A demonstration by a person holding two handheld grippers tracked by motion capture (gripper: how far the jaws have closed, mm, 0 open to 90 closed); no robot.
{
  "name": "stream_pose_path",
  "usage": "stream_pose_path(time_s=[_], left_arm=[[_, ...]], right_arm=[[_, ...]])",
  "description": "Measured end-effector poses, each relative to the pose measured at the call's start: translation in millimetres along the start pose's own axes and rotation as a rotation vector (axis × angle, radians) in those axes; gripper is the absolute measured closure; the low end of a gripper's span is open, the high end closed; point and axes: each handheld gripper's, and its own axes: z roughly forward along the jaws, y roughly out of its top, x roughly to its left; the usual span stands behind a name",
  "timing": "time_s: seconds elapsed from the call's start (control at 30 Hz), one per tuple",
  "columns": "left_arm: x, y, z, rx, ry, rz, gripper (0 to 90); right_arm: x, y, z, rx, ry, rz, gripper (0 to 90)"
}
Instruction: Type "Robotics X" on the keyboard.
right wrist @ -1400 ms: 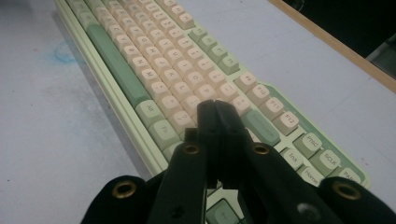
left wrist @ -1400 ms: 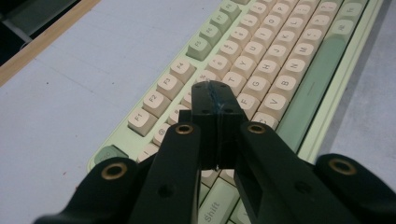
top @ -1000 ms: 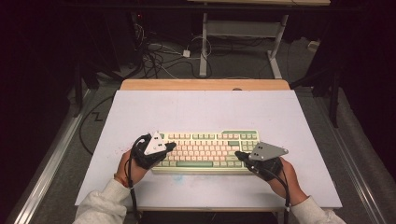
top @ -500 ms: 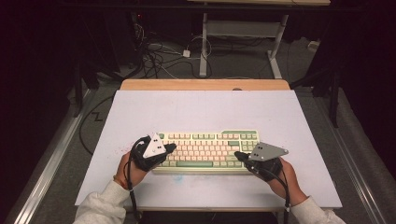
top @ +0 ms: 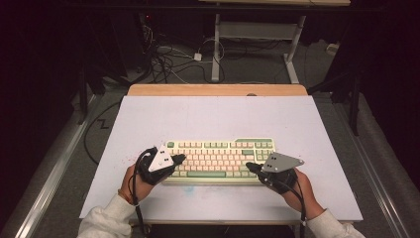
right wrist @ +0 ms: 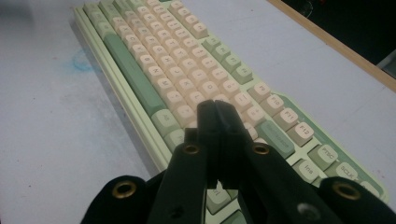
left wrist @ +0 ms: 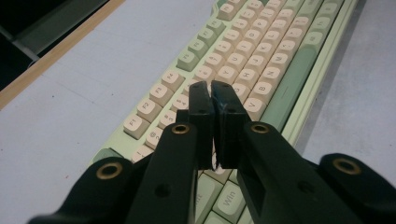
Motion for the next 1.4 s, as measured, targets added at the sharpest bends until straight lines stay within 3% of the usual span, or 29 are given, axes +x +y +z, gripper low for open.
stream_pose_path(time_s=[0.6,1.4], left_arm=[[-5.2,-8.8,-6.9,0.015,-0.004,-0.004,85.5],[-6.1,-21.7,-15.2,0.028,0.0,-0.026,85.5]], right_arm=[[10.7,4.5,12.5,0.011,0.04,-0.02,90.0],[30.0,21.0,47.7,0.032,0.102,-0.056,90.0]])
